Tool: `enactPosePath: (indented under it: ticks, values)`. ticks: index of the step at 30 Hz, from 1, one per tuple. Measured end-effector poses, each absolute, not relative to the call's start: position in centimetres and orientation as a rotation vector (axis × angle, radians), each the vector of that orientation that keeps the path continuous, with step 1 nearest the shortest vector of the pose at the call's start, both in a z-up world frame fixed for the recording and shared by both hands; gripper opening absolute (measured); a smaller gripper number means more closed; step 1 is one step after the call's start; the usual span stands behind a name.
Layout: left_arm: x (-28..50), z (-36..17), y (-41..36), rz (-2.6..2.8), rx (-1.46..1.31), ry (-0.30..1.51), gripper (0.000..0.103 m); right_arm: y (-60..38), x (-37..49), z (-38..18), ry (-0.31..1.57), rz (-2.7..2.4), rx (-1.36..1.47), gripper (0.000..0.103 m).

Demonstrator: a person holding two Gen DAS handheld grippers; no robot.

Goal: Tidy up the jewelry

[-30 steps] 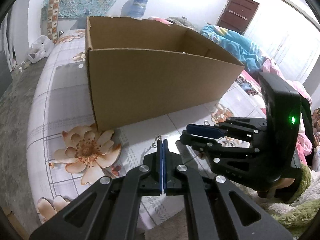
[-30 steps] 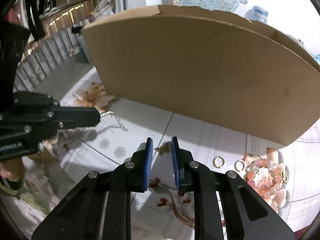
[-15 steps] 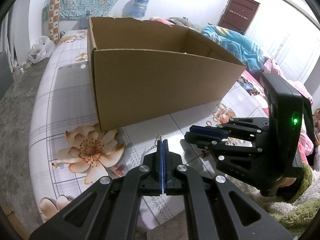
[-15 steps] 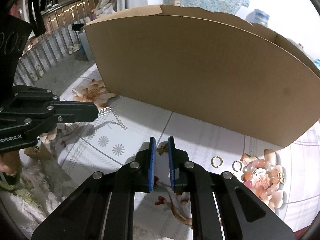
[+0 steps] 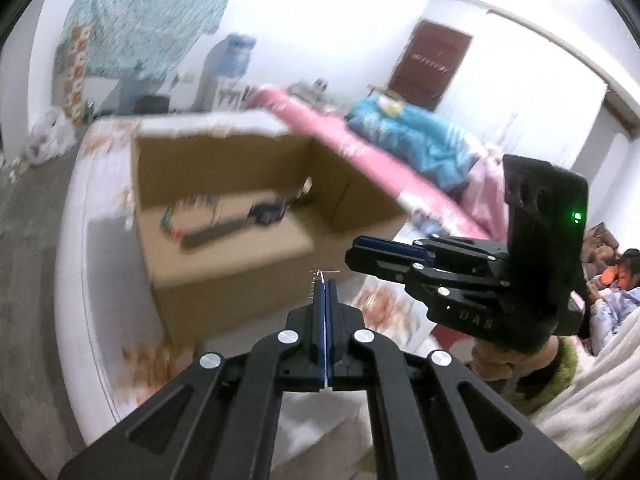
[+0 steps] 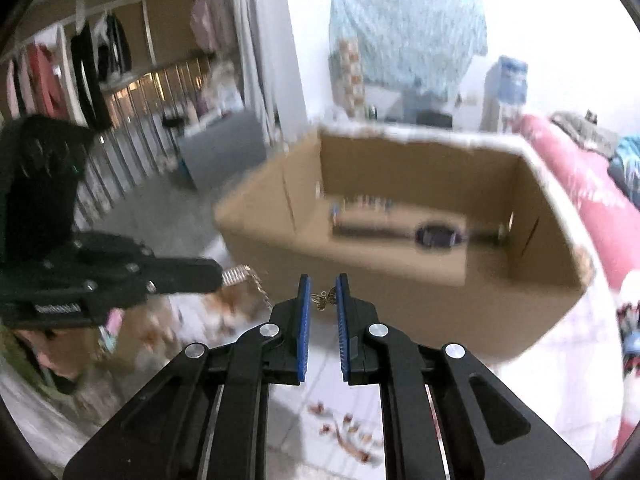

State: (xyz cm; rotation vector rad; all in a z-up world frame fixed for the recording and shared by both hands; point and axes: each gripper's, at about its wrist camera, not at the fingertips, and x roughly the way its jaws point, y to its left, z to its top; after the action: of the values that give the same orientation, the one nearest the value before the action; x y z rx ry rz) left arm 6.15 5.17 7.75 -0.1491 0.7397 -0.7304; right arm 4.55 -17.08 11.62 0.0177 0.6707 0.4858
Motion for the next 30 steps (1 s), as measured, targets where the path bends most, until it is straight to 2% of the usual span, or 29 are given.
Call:
enactPosePath:
  ticks: [5,13,15,17,19,20,30]
  values:
    - [10.0,10.3,4.0,-0.716,-0.106,0.728,0.0,-18.8,9.3,12.9,0.687,0.497,0.088,0.01]
    - [16.6,6.8,2.2,-0.597,-0.009,0.903,0.0,-17.8,15.8,8.7,0.927,0.494,0.144,0.011]
    - [17.1,5.9,2.1,-0.58,0.014,0.931,0.001,-17.6,16.3,8.1,0.953,0.497,0.155,0.014]
    - [17.6,5.0,2.0,-0.553,0.035,0.969,0.002,-17.7,16.5,8.1,0.955,0.501,0.165,0.017]
    - [17.8,4.6,2.2,-0.528,0.039,0.982,0.012,-18.2,16.1,8.4,0.943,0.501,0.187,0.027]
    - [17.9,4.5,2.3,-0.514,0.038,0.983,0.016,-18.5,15.9,8.6,0.931,0.506,0.204,0.028]
    - [16.0,7.2,4.0,-0.493,0.001,0.869,0.016,-21.8,13.7,11.7,0.818,0.456,0.274,0.028]
